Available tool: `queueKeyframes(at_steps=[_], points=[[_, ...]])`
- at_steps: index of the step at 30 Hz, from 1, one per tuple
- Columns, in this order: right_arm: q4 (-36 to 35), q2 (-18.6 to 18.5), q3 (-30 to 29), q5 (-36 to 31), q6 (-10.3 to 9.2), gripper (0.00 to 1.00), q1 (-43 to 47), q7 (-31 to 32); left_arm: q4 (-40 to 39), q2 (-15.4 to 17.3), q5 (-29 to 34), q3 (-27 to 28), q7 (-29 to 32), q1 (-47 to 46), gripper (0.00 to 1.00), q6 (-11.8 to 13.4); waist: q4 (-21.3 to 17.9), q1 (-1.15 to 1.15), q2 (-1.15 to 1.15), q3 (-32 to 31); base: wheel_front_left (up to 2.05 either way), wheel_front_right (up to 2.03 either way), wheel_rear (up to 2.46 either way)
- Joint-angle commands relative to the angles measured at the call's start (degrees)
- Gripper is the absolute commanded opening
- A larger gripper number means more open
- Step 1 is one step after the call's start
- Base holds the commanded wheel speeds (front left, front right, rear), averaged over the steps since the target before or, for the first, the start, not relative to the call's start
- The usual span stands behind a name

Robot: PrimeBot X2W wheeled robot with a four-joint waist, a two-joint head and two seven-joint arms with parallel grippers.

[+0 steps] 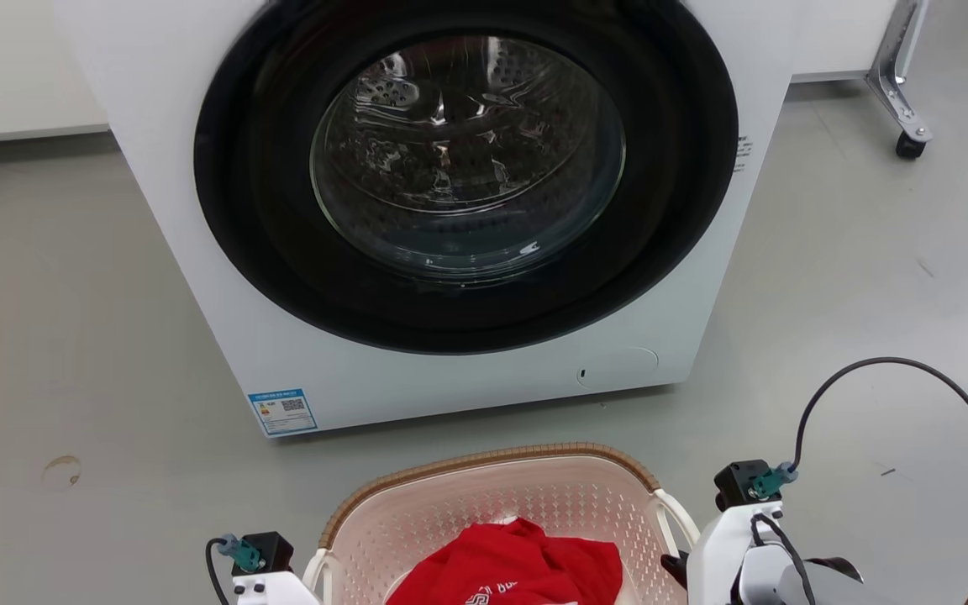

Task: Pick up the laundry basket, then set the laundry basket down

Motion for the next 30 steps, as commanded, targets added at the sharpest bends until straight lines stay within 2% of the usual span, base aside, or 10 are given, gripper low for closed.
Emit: queueKeyframes(at_steps=[1,30], points=[[3.63,-7.01,-0.51,-0.57,-0.48,0.00,-1.24,-0.62,3.88,8.60,0.24,1.12,0.03,0.27,0.00,0.96,0.46,0.00,0.00,-0.54,0.00,0.00,0.00],[4.07,-7.01,-0.26,-1.24,-0.48,0.00,-1.21,-0.64,4.31,8.59,0.48,0.48,0.84,-0.78,0.00,1.40,1.20,0.00,0.00,-0.19,0.00,0.00,0.00]])
